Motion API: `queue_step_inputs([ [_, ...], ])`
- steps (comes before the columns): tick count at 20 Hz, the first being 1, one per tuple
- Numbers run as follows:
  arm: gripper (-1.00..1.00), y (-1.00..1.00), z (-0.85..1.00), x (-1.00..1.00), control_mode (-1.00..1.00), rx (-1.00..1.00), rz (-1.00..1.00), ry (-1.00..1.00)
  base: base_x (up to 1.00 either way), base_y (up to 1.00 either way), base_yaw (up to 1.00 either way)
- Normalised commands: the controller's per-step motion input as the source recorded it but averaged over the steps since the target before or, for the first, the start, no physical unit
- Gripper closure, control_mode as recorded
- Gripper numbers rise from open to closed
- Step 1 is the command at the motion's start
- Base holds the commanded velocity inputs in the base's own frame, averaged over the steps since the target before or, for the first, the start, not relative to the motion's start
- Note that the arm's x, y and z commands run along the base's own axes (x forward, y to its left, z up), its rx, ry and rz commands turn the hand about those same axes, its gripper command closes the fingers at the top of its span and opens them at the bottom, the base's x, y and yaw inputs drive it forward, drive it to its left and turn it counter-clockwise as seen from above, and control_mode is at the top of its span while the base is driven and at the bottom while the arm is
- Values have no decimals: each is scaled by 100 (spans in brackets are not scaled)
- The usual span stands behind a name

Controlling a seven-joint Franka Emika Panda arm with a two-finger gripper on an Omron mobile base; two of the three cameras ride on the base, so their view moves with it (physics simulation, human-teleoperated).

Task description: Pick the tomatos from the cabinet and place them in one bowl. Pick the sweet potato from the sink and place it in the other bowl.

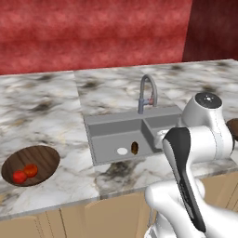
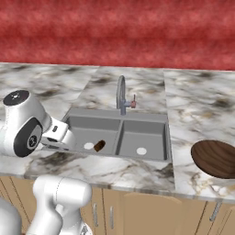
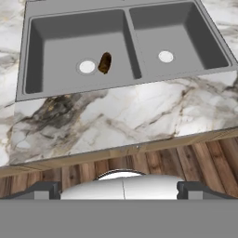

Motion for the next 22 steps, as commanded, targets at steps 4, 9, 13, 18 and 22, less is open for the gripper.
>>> queue_step_inputs([
  [4,-100,0,0,0,100,0,0,0,0,-12,0],
  [9,-100,0,0,0,100,0,0,0,0,0,0],
  [13,-100,-2,-2,64,-100,0,-1,3,0,0,0],
  [18,-100,-1,-7,97,-100,0,0,14,0,0,0],
  [22,-100,2,-17,97,-100,5,-1,7,0,0,0],
])
